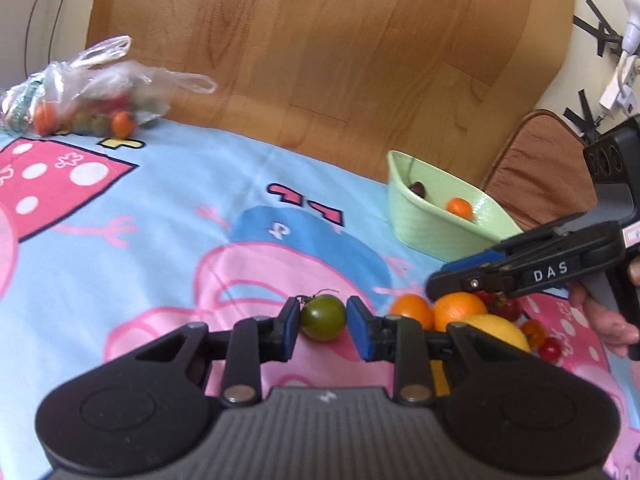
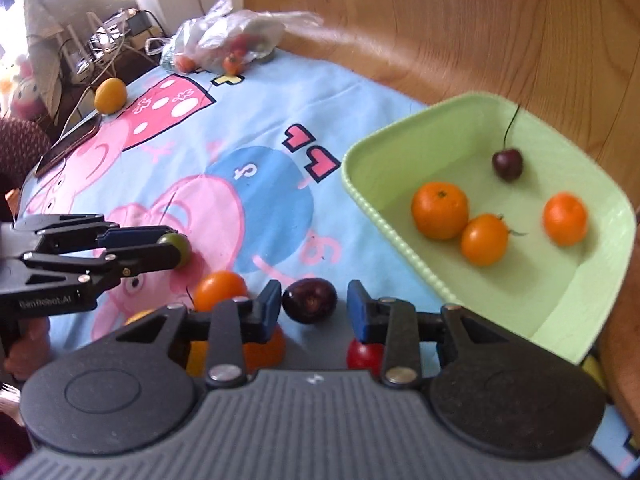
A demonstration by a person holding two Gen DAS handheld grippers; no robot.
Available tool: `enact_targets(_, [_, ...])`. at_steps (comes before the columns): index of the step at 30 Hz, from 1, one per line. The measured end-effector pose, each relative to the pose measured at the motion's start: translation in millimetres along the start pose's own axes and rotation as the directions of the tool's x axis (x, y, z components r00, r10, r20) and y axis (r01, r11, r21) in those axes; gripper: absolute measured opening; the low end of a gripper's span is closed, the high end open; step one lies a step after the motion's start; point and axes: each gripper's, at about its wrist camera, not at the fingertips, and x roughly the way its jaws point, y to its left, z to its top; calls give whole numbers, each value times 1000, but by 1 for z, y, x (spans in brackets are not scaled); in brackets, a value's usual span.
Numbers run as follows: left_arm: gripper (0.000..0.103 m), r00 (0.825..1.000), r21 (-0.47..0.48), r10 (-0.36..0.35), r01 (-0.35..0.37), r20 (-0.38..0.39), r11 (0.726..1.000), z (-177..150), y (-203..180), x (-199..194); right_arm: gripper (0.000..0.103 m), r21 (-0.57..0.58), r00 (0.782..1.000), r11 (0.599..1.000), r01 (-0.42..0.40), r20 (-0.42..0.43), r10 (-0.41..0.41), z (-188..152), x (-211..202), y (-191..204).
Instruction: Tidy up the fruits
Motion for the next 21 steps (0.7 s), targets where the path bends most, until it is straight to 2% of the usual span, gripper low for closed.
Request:
enact_targets(1, [26,1000,-4,-5,5,1,1000,0,1,0,38,25,1000,1000,-3,-8,3,0,2,0])
enact_targets(2, [26,1000,-4,-8,8,2,1000,0,2,-1,32,34,1000,999,1,-11,-1,0,3,1])
enact_targets(4, [27,1000,6,-8,8,11,1000,-3,1,-1,32,7,1000,1000,25,3,-25,-3,0,9])
enact_targets(6, [27,1000,5,-23,23,6,1000,-5,1,1,32,-2,998,999,50,34,-50,-7,-6,12])
enact_targets(8, [27,1000,1,-26,26,14,1000,-7,1,-1,32,17,993,999,33,109,-35,-12,-20,13])
enact_targets(11, [27,999,-17,-35,36,32,999,-7,4,-8,32,49,963,998,28,267,-40,-27,-54,17])
enact_targets(14, [27,997,-28,-48,50,59,998,-7,9,-20,32,93,927,994,52,365,-82,-58,-79,23])
enact_targets(17, [27,994,-29,-69,71,81,997,-9,11,-34,32,128,912,989,75,392,-119,-97,-91,31])
enact_targets(21, [27,992,7,-99,99,79,995,-18,4,-51,32,149,917,981,122,361,-169,-140,-92,45])
